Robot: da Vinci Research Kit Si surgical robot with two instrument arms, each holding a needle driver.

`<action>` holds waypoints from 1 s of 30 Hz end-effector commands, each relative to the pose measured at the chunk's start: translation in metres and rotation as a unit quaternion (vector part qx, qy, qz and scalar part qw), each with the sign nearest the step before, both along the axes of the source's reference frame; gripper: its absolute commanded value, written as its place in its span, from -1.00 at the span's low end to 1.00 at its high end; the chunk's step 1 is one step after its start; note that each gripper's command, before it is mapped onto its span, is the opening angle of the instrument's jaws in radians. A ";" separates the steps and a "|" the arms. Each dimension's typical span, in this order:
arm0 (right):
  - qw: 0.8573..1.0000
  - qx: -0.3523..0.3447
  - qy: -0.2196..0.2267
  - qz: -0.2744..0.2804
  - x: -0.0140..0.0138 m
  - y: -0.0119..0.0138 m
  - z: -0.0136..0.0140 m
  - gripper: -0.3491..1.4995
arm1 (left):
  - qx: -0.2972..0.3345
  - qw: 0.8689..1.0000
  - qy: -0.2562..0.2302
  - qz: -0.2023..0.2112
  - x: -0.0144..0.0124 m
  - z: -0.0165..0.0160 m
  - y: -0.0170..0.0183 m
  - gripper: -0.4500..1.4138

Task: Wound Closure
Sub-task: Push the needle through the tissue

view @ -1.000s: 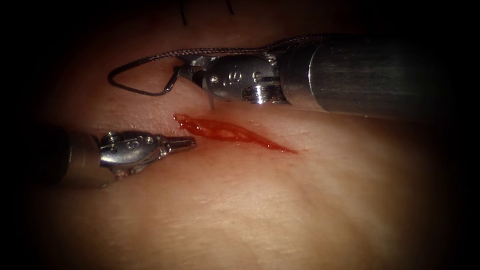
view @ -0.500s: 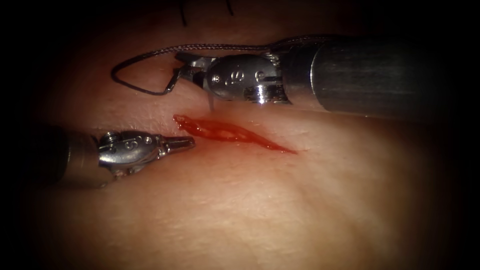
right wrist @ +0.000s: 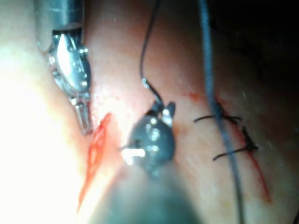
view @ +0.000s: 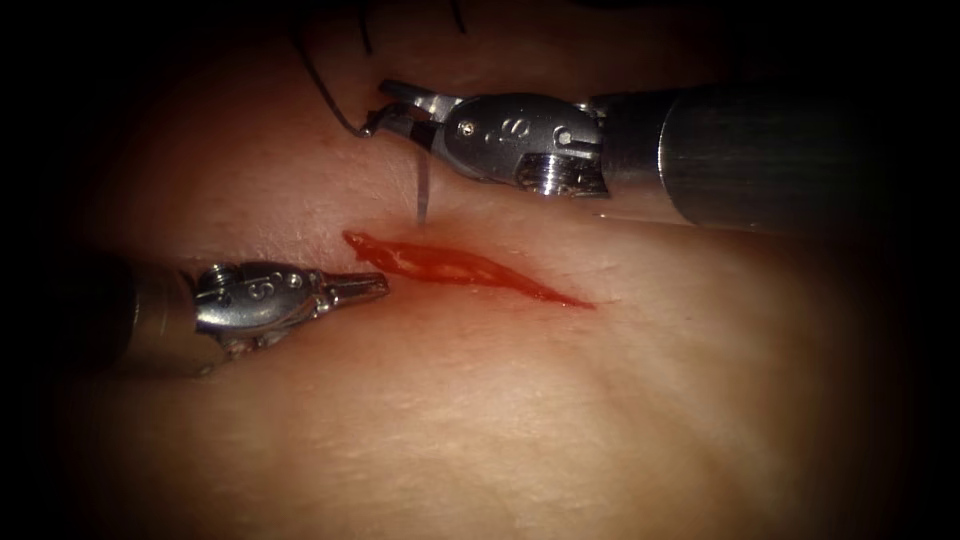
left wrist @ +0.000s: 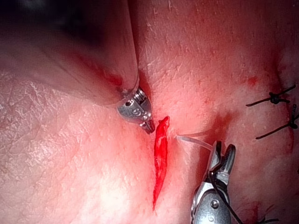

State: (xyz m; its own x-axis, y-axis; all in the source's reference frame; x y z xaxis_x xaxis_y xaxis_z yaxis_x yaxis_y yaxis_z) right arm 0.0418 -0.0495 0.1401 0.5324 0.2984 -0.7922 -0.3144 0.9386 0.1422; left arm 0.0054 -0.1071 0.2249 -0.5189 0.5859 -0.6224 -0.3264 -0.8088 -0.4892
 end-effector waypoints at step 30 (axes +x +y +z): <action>0.978 0.179 0.066 0.082 0.0001 0.0016 0.0021 -1.00 | 0.001 1.000 0.008 0.005 -0.0006 0.0012 -0.0011 -0.93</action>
State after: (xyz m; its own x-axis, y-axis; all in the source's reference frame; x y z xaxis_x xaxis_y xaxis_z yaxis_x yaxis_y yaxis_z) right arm 0.0412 -0.0478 0.1417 0.3513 0.6462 -0.6775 -0.4169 0.7559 0.5048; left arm 0.0054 -0.1074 0.2255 -0.5352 0.5801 -0.6141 -0.3267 -0.8125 -0.4828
